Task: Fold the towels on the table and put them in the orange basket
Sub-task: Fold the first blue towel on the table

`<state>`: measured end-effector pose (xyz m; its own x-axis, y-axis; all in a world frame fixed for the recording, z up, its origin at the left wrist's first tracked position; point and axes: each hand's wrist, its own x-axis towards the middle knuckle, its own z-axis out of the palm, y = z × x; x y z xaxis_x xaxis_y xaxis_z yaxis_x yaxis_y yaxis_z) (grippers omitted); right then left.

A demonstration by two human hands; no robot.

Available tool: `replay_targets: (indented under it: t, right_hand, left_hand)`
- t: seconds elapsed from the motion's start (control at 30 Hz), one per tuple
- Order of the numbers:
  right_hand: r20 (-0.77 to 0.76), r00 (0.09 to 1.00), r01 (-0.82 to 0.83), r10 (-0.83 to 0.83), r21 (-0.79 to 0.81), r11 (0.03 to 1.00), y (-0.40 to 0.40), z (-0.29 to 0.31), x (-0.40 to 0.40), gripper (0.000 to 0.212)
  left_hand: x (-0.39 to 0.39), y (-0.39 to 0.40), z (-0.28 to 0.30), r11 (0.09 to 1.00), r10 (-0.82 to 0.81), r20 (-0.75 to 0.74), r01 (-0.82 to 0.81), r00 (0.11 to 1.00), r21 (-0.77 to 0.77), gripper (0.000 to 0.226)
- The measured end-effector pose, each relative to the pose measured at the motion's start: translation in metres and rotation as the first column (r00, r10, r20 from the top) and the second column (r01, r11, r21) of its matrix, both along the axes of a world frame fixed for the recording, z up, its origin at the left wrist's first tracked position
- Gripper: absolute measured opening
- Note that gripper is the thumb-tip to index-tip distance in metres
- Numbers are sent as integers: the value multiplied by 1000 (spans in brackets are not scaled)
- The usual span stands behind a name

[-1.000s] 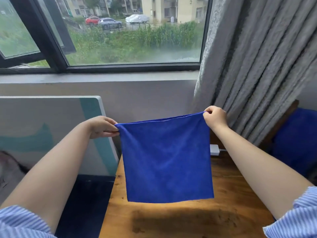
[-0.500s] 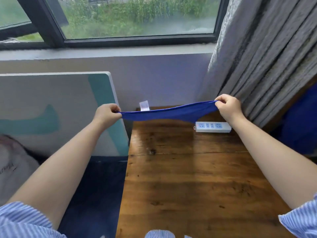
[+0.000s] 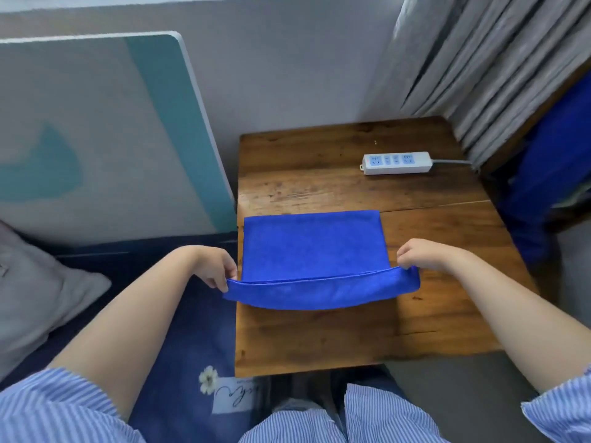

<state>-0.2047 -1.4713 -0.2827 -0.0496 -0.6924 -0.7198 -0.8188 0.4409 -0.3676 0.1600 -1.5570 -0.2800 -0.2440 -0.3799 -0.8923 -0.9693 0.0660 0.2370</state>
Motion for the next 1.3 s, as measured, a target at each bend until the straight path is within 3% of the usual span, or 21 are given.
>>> replay_targets:
  t: [0.1, 0.23, 0.37, 0.47, 0.6, 0.7, 0.8, 0.97, 1.13, 1.2, 1.3]
  right_hand:
    - [44, 995, 83, -84, 31, 996, 4, -10, 2, 31]
    - [137, 958, 269, -254, -110, 957, -3, -21, -2, 26]
    - [269, 879, 459, -394, -250, 852, -21, -26, -8, 29]
    - [358, 817, 556, -452, -280, 783, -41, -33, -13, 30]
    - [396, 780, 606, -484, -291, 740, -67, -53, -15, 18]
    - [366, 784, 603, -501, -259, 754, -85, -72, -16, 12]
    - [356, 780, 601, -515, -195, 775, -99, -83, -19, 24]
    - [411, 721, 488, -558, 271, 830, -95, -82, -31, 33]
    - [302, 743, 406, -598, 507, 760, -97, -85, -39, 28]
    - [284, 731, 433, -620, 509, 744, -102, -86, -40, 28]
    - [382, 644, 533, -663, 397, 747, -112, -91, -43, 30]
  left_hand:
    - [7, 3, -16, 992, 91, -38, -87, 995, 92, 25]
    - [23, -3, -28, 934, 349, -216, -320, 912, 158, 19]
    - [30, -21, -38, 780, 623, -407, -570, 668, 259, 17]
    - [24, -38, -48, 670, 712, -502, -688, 490, 280, 18]
    - [4, -56, -62, 558, 758, -537, -795, 371, 239, 19]
    - [-16, -69, -78, 486, 787, -493, -865, 371, 125, 25]
    - [-27, -78, -93, 465, 822, -412, -881, 392, 90, 30]
    - [-16, -76, -97, 633, 773, -160, -726, 614, 270, 28]
    - [-13, -84, -97, 689, 684, 31, -659, 729, 301, 19]
    - [-18, -87, -97, 698, 686, 17, -665, 727, 267, 23]
    - [-24, -96, -102, 628, 779, -165, -754, 606, 195, 27]
